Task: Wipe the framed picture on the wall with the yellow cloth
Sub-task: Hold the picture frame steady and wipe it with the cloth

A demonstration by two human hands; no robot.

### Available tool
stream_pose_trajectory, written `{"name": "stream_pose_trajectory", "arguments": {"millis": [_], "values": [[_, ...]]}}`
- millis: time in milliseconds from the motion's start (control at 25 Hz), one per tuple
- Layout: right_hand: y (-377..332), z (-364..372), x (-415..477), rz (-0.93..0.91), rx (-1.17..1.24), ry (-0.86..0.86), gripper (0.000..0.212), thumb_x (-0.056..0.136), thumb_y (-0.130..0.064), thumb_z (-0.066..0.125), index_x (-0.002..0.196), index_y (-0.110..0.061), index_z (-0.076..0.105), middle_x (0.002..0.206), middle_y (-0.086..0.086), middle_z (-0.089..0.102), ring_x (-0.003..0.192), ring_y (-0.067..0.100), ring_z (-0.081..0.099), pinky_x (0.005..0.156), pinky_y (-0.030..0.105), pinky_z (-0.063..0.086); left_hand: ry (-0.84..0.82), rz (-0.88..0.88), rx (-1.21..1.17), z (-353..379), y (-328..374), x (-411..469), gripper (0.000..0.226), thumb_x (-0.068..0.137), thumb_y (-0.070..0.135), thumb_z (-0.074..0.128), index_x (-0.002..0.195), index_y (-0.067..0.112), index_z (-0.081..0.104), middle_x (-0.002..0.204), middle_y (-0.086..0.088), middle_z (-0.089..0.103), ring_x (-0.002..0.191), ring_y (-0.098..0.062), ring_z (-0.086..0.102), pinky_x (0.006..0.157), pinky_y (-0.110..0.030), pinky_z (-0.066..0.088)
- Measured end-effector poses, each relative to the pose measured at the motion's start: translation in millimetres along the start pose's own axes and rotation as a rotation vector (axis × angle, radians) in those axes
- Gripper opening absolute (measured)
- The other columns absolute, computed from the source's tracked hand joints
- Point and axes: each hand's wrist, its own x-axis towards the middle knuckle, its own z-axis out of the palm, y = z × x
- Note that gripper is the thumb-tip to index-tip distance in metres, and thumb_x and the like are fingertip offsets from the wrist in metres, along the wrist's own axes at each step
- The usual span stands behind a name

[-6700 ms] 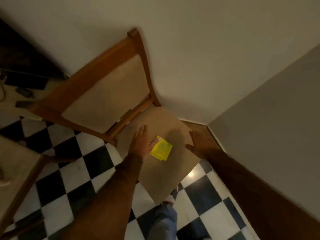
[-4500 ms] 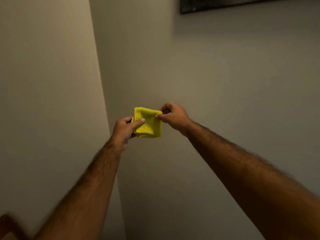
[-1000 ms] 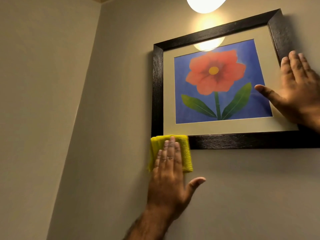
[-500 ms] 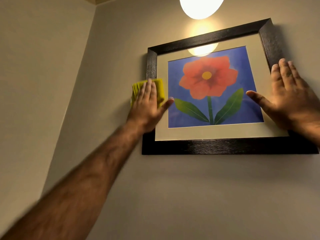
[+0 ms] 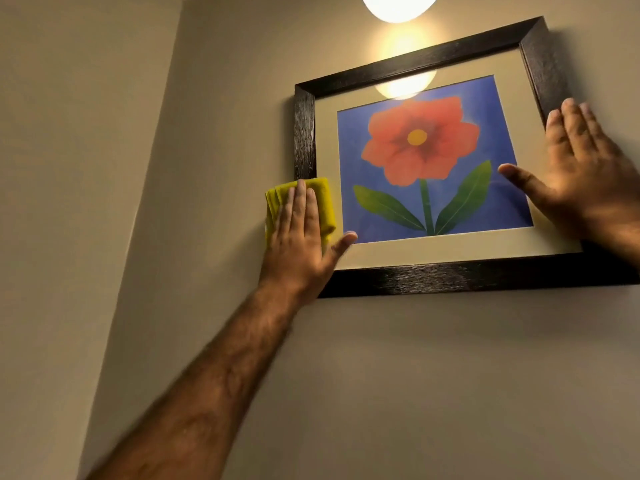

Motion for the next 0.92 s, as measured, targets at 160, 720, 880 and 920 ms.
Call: {"name": "stream_pose_trajectory", "arguments": {"millis": [160,720,880,920], "values": [[-5.1,-3.7,-0.9,-0.001,0.016,-0.024,0.117,0.084,-0.090,0.015,0.161,-0.002,0.010,0.171,0.018,0.006,0.160,0.031,0.006,0.129,0.044,0.009,-0.064,-0.039,-0.108,-9.7,4.4,-19.2,0.105,0.084,0.081,0.007,0.161,0.010,0.009,0.172,-0.006,-0.001,0.159,-0.018,-0.001,0.129,-0.034,0.001],[-8.1,-11.5,-6.0,0.005,0.002,-0.043,0.114,0.086,-0.087,0.017,0.162,-0.003,0.008,0.172,0.016,0.004,0.160,0.029,0.005,0.129,0.042,0.008,-0.097,-0.325,-0.204,-67.7,-32.5,47.7,0.037,0.086,0.025,0.077,0.120,0.014,0.071,0.119,-0.011,0.073,0.110,-0.028,0.067,0.093,-0.034,0.050],[-7.7,-10.6,-6.6,-0.003,-0.001,-0.047,0.114,0.086,-0.087,0.017,0.162,-0.002,0.008,0.172,0.016,0.004,0.160,0.029,0.005,0.129,0.044,0.010,-0.070,-0.350,-0.256,-68.7,-31.2,43.3,0.024,0.084,0.028,0.077,0.105,0.016,0.076,0.101,-0.009,0.076,0.095,-0.026,0.067,0.078,-0.029,0.046],[-7.7,-10.9,-6.8,-0.002,0.000,-0.050,0.114,0.086,-0.087,0.017,0.162,-0.003,0.008,0.172,0.016,0.004,0.160,0.029,0.005,0.129,0.044,0.010,-0.042,-0.356,-0.285,-68.0,-31.8,38.3,0.022,0.083,0.029,0.077,0.102,0.018,0.076,0.097,-0.008,0.075,0.090,-0.024,0.065,0.076,-0.028,0.044]]}}
